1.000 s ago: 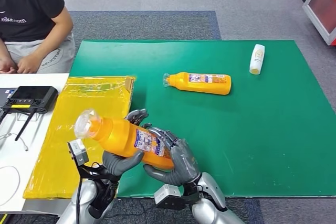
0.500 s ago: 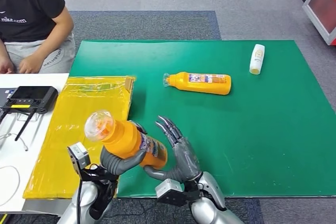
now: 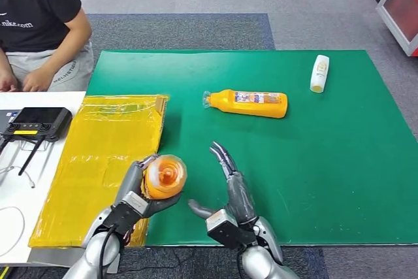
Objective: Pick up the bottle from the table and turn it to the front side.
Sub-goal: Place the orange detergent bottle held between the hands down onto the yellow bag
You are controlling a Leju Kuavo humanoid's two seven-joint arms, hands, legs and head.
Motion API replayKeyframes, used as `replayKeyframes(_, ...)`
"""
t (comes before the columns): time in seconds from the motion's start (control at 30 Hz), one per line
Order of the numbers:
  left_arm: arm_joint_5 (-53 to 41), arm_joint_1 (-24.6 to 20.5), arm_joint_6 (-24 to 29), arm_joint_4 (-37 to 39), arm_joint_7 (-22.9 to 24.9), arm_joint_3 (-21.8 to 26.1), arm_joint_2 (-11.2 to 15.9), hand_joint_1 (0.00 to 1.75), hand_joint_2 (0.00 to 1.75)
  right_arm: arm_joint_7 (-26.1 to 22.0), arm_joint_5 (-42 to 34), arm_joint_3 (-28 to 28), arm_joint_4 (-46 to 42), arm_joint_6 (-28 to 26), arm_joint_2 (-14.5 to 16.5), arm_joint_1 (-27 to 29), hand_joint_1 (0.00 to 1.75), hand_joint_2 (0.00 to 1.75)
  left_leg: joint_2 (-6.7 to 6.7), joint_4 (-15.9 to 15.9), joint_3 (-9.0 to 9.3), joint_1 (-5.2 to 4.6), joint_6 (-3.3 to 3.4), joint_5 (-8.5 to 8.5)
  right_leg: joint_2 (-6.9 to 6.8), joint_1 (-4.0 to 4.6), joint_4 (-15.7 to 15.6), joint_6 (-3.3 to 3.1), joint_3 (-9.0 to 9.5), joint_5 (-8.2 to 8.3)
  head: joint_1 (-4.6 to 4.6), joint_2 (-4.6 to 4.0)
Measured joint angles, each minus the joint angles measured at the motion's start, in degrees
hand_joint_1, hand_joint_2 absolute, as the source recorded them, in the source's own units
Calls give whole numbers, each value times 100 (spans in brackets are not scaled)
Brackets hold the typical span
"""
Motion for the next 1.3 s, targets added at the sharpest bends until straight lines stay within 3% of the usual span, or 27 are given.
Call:
replayKeyframes(0.23, -1797, 34, 227, 85, 663, 267, 615, 175, 175, 111, -58, -287, -137, 101, 63, 267, 0, 175, 0, 0, -1, 2, -1, 0, 0, 2, 2, -2, -1, -2, -1, 0)
replayKeyframes(0.53, -2745, -92, 456, 319, 1202, 372, 850, 175, 175, 185, -174, -508, -143, 243, 217, 369, 0, 175, 0, 0, 1, 2, -2, 0, 0, 1, 1, -3, 0, 0, -1, 0)
replayKeyframes(0.8, -3033, -240, 790, 654, 1207, 407, 820, 175, 175, 196, -257, -575, -133, 371, 286, 387, 0, 175, 0, 0, 3, 3, -7, 5, 0, 2, 5, -6, -2, 1, 0, 0)
replayKeyframes(1.23, -3034, -838, 1197, 1674, 1143, 457, 384, 175, 175, 187, -385, -576, -22, 440, 371, 305, 0, 175, -2, 0, 3, 1, -5, 7, -4, 0, 7, -5, 4, 2, 0, 0)
replayKeyframes(1.3, -3011, -968, 1307, 1903, 1142, 462, 302, 167, 175, 187, -400, -576, 15, 440, 380, 290, 0, 175, -3, 0, 4, 1, -4, 8, -5, 0, 7, -5, 6, 2, 0, 0)
